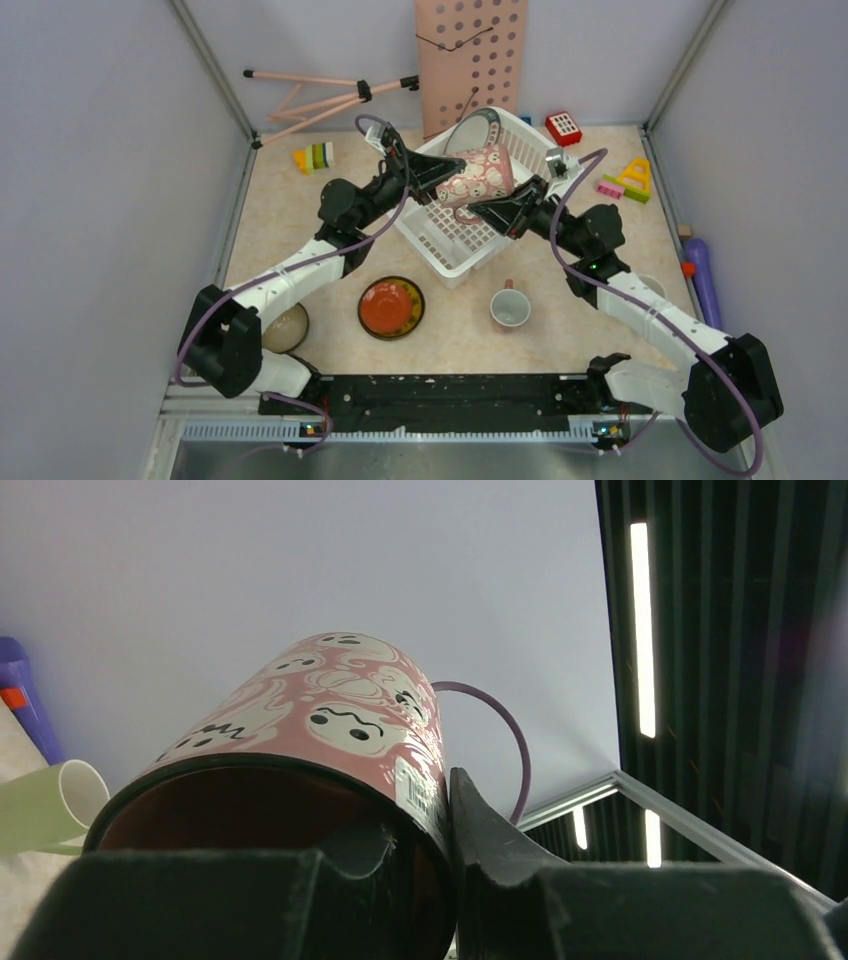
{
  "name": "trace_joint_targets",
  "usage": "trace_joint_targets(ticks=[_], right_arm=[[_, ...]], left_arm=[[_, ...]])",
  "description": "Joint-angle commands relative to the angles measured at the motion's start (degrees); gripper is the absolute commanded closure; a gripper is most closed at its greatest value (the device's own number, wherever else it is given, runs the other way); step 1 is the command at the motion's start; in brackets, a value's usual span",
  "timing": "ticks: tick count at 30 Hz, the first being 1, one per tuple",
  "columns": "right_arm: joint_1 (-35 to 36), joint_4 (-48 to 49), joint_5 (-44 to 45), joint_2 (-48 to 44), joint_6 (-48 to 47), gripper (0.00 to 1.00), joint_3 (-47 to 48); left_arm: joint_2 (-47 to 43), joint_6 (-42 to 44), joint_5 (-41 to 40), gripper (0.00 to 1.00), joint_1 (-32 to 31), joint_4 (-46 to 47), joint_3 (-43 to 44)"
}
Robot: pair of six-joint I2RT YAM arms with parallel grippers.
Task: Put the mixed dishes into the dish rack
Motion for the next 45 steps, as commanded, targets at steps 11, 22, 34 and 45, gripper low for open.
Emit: trace_joint_targets(ticks=[11,22,34,45], right_arm=[[0.4,-0.5,7.6,1.2,-8.8,1.0,5.0],[0.4,-2.9,17.5,2.4,-14.6,1.0,6.1],[3.1,-27.5,30.0,13.3,-26.5,1.0,20.2],[8.6,-35.7,41.1,28.5,-35.1,1.0,31.2]], left_arm=[[-5.1,17.2,-2.1,0.29,1.2,-8.3,2.0],[-12.2,34.9,-14.4,0.25,2.5,-31.5,-4.4],[-23.0,55.9,-41.4,0.24,2.7,-63.3,-2.9],[-26.7,61.3,-49.6,0.26,2.7,-69.7,-7.1]])
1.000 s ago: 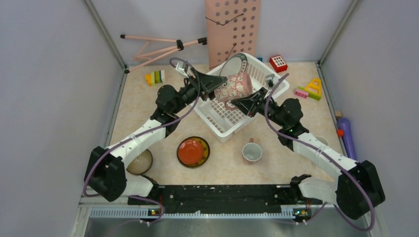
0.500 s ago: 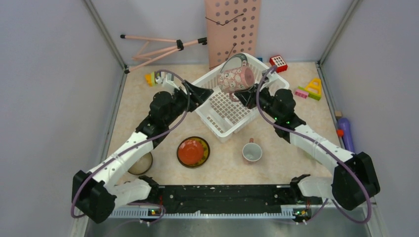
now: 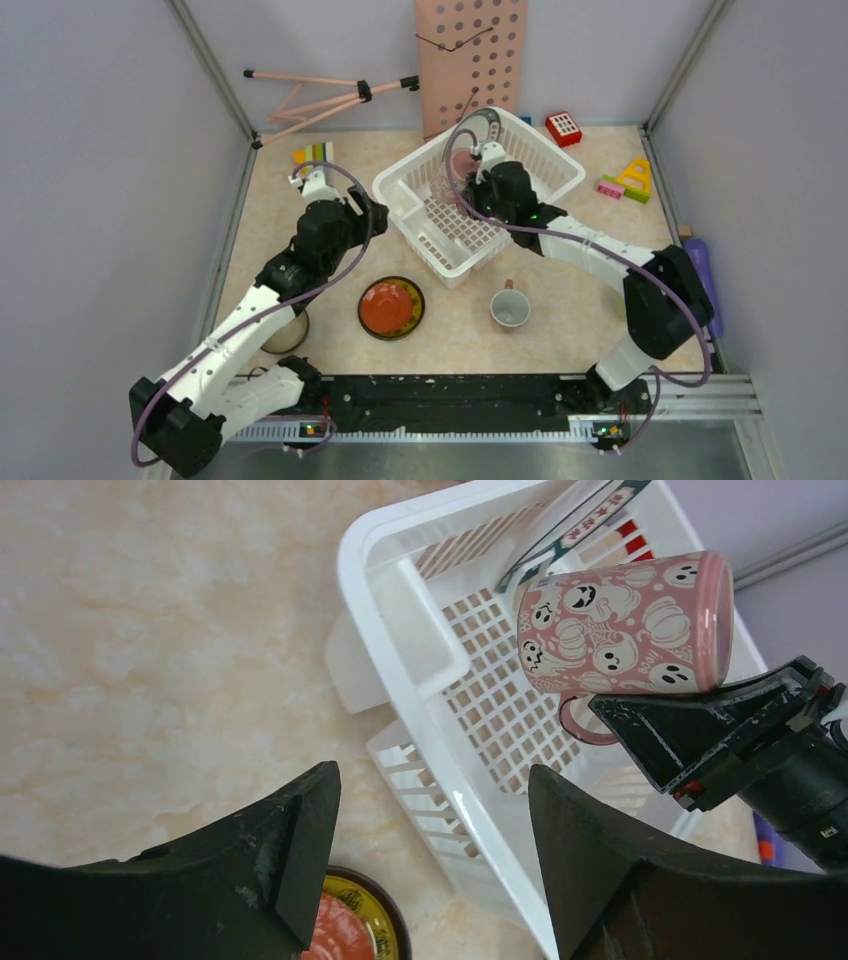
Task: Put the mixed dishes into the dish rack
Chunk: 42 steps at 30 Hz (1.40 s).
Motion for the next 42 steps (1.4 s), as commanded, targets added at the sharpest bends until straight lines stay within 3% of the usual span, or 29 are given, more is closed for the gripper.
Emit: trace_joint_targets(ticks=[1,9,17,31,32,33,36,38,42], right_arm=[[2.0,3.8,5.4,3.3,-4.6,1.0,8.3],[2.9,3.3,8.4,8.2,-7.9,1.0,9.4],[3.2,4.0,3.3,13.8,-15.4,1.0,11.7],[4.0,-2.3,1.1,26.3,-19.1,0.98,27.4],[4.1,-3.0,1.4,27.1,-18.7,0.93,28.6],[4.1,-3.9,1.8,28.0,-18.2,0.82,29.7],[4.3,-5.6,2.9,29.1,-16.2,0.4,31.9],[4.4,-5.6,3.0,28.7,-15.0,0.32,31.8],[4.4,-4.9,2.4,26.8,-13.2,0.27,30.2]], left_arm=[[-2.9,2.0,-4.6,0.26,0.2,-1.3,-3.4],[-5.0,2.0,-4.8,0.29,0.2,2.3,-9.6],[-3.1,4.8,-4.6,0.32,0.2,5.0,-10.7],[0.5,10.8,-5.3,0.34,0.3,19.2,-18.1],[1.0,10.6,-5.3,0.34,0.2,18.6,-17.7],[1.3,10.7,-5.3,0.34,0.2,18.6,-17.6],[2.1,10.5,-5.4,0.34,0.2,18.7,-17.8],[1.9,10.3,-5.4,0.34,0.2,19.1,-18.1],[1.4,10.3,-5.9,0.34,0.3,19.5,-18.5]])
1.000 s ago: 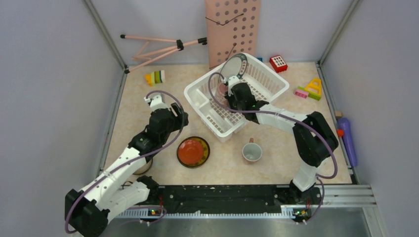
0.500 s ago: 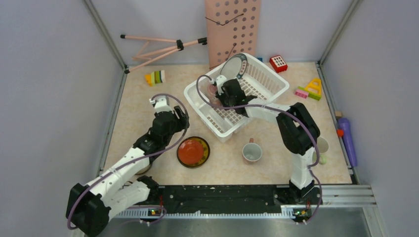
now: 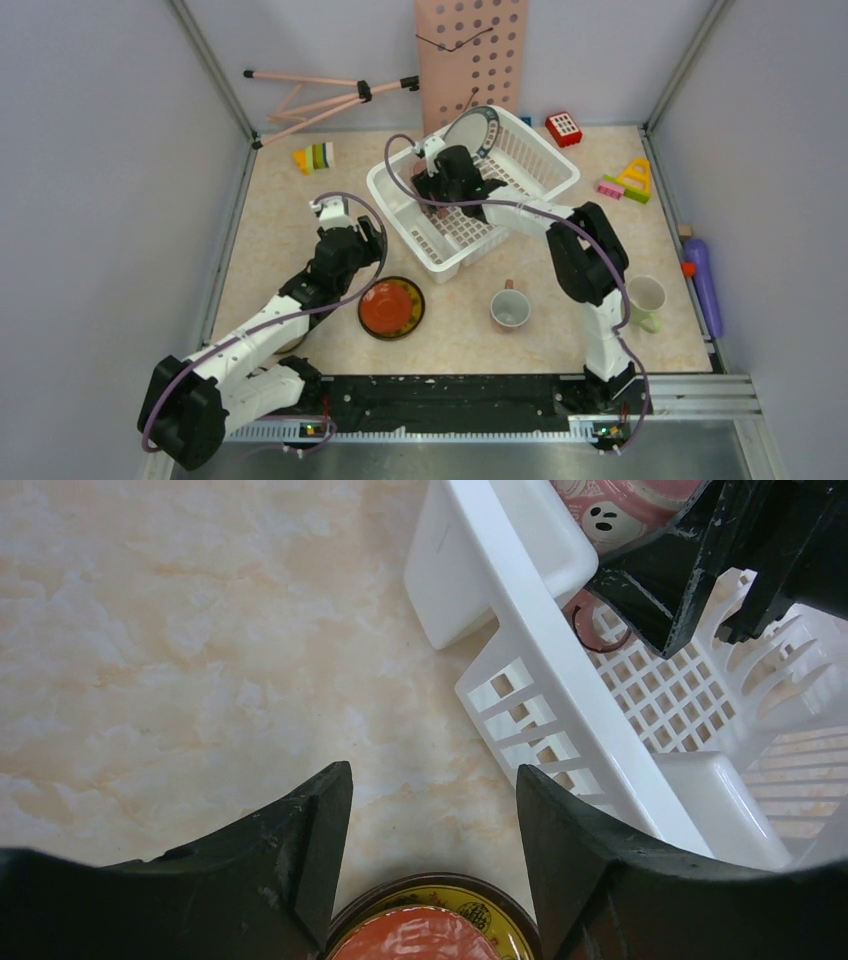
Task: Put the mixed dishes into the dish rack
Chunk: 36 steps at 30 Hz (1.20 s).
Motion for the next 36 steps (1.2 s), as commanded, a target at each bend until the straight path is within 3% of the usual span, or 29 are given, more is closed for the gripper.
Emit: trace_joint_targets(ticks=[1,10,16,19,28,36], right_arm=[[0.8,3.9,0.0,-3.5,2.8,0.26,1.2],[0.9,3.1,-2.6,-11.9,5.2,0.21,-2.9],[1.3,-3.7,-0.8,-19.7,9.4,0.18,-6.3],[1.8,-13.1,2.7,-24.5,14.1,0.18,-6.4],[2.4,-29.4,10.1,-44.1,21.8,0.14,-20.7],[2.4,-35.0,9.5,-58.2,27.7,0.13,-32.4]], left_arm=[[-0.9,0.6,-1.7,0.34,0.2,3.8,-0.6],[0.0,1.4,-1.5,0.3,0.2,-1.4,1.3],[0.7,1.2,3.9,0.21,0.2,-1.5,1.2],[0.4,1.8,5.7,0.18,0.2,-2.1,1.3],[-0.1,2.7,9.8,0.17,0.2,-2.1,1.3],[1.6,1.8,6.9,0.19,0.2,-5.2,2.9]])
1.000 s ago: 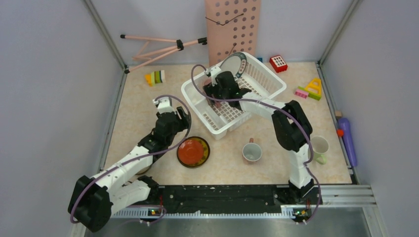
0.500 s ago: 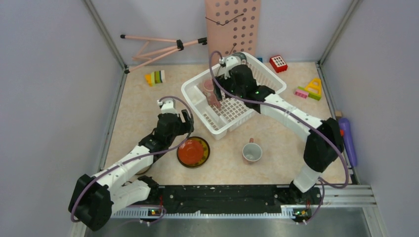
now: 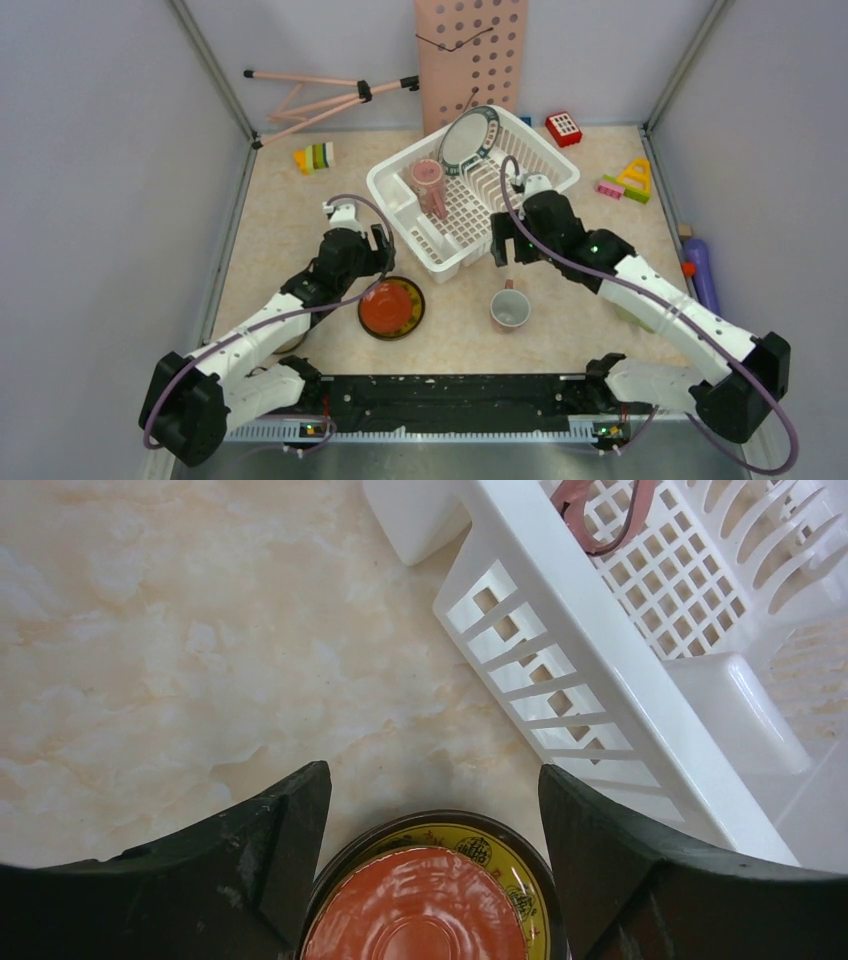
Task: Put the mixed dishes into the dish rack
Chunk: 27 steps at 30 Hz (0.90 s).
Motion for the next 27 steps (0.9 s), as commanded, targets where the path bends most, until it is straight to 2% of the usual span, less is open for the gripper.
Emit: trace_joint_targets(ticks=[1,5,8,10,14,17,20,22,25,27], right_arm=[[0.5,-5.0,1.2,-6.0,4.1,0.13,-3.3],[0.6,-8.5,2.2,-9.3,4.8,0.13,-4.8],[0.5,-9.4,3.9,-11.1,5.1,0.13,-5.4],[0.5,-9.3,4.5,-12.0,4.8,0.13,-5.4],[0.5,-7.0,4.3,-12.9,4.1,0.12,-6.1],[0.6,-5.2,3.1,-12.3,3.4,0.12,-6.2],[0.5,-4.6,1.7,-11.3,2.7,0.12,-5.3],[0.5,-5.0,1.3,-10.9,2.0,0.12,-4.8],[0.5,-4.9,1.0,-10.9,1.1,0.11,-4.6],[0.5,-4.8,0.6,-10.9,1.0,0.11,-4.4]], left_arm=[[0.7,0.1,-1.3,0.19,0.2,-0.6,2.5],[0.0,-0.2,-3.2,0.2,0.2,-2.0,2.8],[-1.3,-4.2,-8.5,0.22,0.2,-9.2,5.2],[-2.1,-10.5,-15.0,0.25,0.2,-20.4,9.5],[-2.4,-28.2,-29.4,0.26,0.2,-48.9,19.2],[-2.4,-38.1,-37.0,0.25,0.2,-61.0,21.5],[-3.2,-42.4,-38.4,0.19,1.5,-65.9,21.0],[-5.0,-41.3,-35.4,0.17,5.0,-63.8,19.1],[-9.1,-34.1,-27.4,0.18,15.8,-56.4,14.3],[-11.0,-33.6,-27.4,0.19,21.3,-55.9,12.7]])
